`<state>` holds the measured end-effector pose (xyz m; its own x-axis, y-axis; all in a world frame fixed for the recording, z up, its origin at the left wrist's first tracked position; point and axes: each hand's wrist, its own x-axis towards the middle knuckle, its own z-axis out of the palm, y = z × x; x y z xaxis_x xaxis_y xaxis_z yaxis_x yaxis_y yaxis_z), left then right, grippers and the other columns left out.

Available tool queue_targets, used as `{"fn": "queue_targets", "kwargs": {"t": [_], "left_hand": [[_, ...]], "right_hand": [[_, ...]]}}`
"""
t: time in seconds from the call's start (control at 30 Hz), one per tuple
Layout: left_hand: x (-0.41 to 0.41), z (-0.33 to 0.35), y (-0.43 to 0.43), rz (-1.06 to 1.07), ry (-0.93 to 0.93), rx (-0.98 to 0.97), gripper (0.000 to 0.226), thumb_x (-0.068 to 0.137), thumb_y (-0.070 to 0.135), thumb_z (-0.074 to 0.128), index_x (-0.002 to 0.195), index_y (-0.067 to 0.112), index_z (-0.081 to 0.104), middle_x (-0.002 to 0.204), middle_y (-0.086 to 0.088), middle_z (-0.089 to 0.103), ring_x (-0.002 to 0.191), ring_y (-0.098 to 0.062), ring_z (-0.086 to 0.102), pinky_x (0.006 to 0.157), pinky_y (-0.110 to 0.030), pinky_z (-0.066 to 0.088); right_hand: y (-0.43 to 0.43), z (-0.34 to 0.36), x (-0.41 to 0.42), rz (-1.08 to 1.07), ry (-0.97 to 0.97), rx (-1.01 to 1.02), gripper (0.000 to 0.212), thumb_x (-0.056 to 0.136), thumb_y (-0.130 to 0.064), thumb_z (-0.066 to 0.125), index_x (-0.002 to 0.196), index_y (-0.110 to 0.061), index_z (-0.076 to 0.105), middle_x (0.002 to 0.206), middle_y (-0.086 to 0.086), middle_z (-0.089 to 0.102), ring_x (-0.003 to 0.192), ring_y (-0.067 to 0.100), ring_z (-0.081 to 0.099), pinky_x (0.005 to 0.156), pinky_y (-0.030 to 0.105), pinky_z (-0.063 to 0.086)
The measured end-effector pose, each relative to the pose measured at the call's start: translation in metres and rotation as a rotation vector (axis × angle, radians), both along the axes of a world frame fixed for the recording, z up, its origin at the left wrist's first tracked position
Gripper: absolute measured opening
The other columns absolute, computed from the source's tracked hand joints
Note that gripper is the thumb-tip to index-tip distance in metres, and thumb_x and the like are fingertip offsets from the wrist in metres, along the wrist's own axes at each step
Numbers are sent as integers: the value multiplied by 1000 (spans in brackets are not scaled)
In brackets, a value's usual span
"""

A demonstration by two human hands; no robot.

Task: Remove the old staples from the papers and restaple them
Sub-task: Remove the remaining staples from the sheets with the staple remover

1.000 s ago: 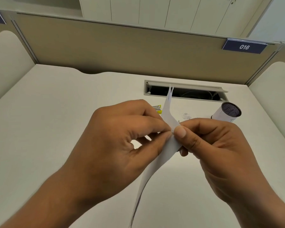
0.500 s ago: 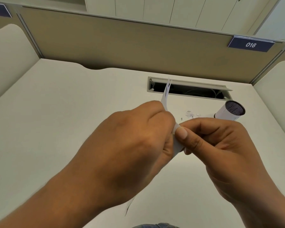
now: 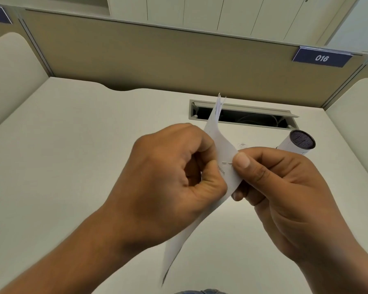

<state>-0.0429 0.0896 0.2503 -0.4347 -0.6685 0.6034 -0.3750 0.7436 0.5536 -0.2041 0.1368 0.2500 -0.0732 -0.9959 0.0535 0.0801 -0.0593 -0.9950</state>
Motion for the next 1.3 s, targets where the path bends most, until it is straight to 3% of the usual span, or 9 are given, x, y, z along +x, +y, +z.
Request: {"fn": "queue_targets", "kwargs": {"t": [0.4, 0.53, 0.73, 0.87, 0.97, 1.07, 1.13, 1.17, 1.3], "left_hand": [[8, 0, -3, -77, 57, 171, 8, 85, 22, 73, 90, 17, 77, 83, 9, 71, 76, -9, 68, 56, -22, 54], [7, -5, -1, -76, 2, 168, 38, 74, 40, 81, 104, 18, 72, 95, 11, 69, 88, -10, 67, 61, -23, 54], [7, -24, -4, -25, -18, 139, 37, 82, 21, 73, 119, 24, 67, 107, 12, 64, 95, -10, 64, 63, -28, 54], [7, -26, -9, 56, 2, 63, 30, 87, 23, 60, 115, 18, 71, 104, 5, 66, 93, -14, 65, 69, -29, 54], [5, -23, 4, 198, 123, 69, 14, 79, 36, 71, 84, 23, 72, 80, 4, 59, 72, -9, 58, 62, -17, 44], [-4, -20, 22, 236, 501, 579, 41, 53, 54, 83, 46, 28, 53, 47, 12, 45, 39, -3, 39, 43, -11, 32], [-11, -28, 22, 238, 691, 1022, 54, 30, 59, 88, 42, 16, 58, 39, 1, 45, 31, -8, 37, 36, -12, 31], [-14, -32, 18, 249, 742, 1188, 51, 33, 58, 87, 45, 14, 65, 39, -3, 49, 30, -11, 40, 33, -15, 32], [-20, -44, -6, 283, 860, 1393, 33, 35, 47, 71, 48, 17, 75, 50, -5, 65, 40, -13, 56, 40, -27, 42]], "right_hand": [[-7, -3, -1, -40, 21, 70, 22, 65, -37, 68, 65, -18, 77, 58, 3, 66, 53, 8, 52, 52, 15, 44], [-9, -8, -3, -46, -22, 85, 28, 67, -41, 71, 73, -15, 78, 64, 5, 68, 60, 14, 57, 56, 22, 48], [-15, -16, -4, 11, -195, 187, 25, 65, -36, 74, 76, -14, 77, 65, 5, 65, 58, 13, 54, 53, 20, 44], [-23, -21, -5, 45, -198, 188, 43, 55, -46, 86, 80, -12, 76, 66, 5, 64, 59, 14, 52, 55, 20, 46], [-29, -27, -5, 18, -200, 178, 51, 52, -48, 89, 84, -10, 76, 69, 6, 66, 60, 13, 53, 55, 20, 45], [-36, -31, -2, -12, -203, 175, 51, 47, -47, 92, 80, -12, 75, 69, 5, 68, 58, 12, 57, 53, 20, 46], [-39, -36, 1, -19, -215, 183, 49, 44, -46, 94, 75, -13, 73, 65, 7, 66, 55, 13, 57, 51, 20, 45], [-40, -37, 3, -17, -230, 189, 48, 42, -45, 94, 71, -15, 72, 64, 7, 65, 53, 13, 57, 50, 20, 45], [-44, -43, 11, 24, -220, 223, 40, 40, -39, 95, 63, -17, 70, 61, 9, 65, 49, 12, 57, 46, 19, 45]]}}
